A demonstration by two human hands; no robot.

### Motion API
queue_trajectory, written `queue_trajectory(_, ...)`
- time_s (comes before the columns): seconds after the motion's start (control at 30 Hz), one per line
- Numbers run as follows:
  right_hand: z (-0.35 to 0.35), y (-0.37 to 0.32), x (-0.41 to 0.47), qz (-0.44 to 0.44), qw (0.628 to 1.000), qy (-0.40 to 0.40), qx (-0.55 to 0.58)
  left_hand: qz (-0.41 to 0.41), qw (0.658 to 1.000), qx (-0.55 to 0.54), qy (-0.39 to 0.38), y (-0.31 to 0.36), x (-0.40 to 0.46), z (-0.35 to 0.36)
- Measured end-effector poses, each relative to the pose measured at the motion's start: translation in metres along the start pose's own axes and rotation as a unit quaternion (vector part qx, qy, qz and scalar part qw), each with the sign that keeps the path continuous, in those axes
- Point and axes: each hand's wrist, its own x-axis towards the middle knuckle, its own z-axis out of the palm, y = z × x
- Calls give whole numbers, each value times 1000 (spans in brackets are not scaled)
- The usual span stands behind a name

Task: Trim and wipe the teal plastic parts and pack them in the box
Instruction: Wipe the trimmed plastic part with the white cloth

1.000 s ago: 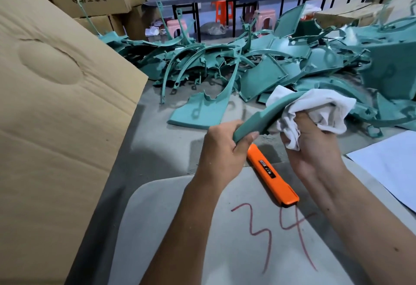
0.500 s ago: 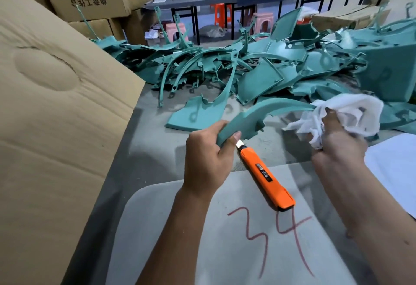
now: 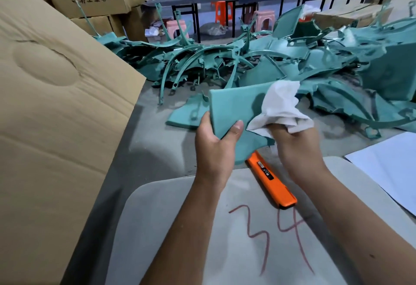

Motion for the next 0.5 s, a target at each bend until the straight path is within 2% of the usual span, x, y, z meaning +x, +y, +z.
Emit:
queue_trajectory(0.07,6,-1,-3,18,997,62,37,16,1000,3,7,0,-2,4)
queue_trajectory(0.13,10,-2,-2,84,981,133,113,8,1000,-21,12,2,-4,8)
queue_trajectory(0.2,11,-5,1,149,937,185,255,-40,994,-94,29,2,-2,10)
queue_trajectory(0.27,7,-7,3,179,903,231,314,-85,982,-158,62,4,3,6)
queue_trajectory(0.3,5,-7,3,181,915,228,280,-91,979,-164,79,5,5,4)
queue_trajectory(0.33,3,-6,2,168,942,197,212,-88,979,-161,90,5,7,3)
queue_trajectory(0.4,7,0,-4,120,986,88,76,-83,980,-155,96,3,7,4)
queue_trajectory(0.47,15,1,-9,95,995,14,28,-93,983,-136,87,-1,5,6)
queue_trajectory(0.5,16,0,-8,77,997,19,23,-96,987,-104,74,-3,4,6)
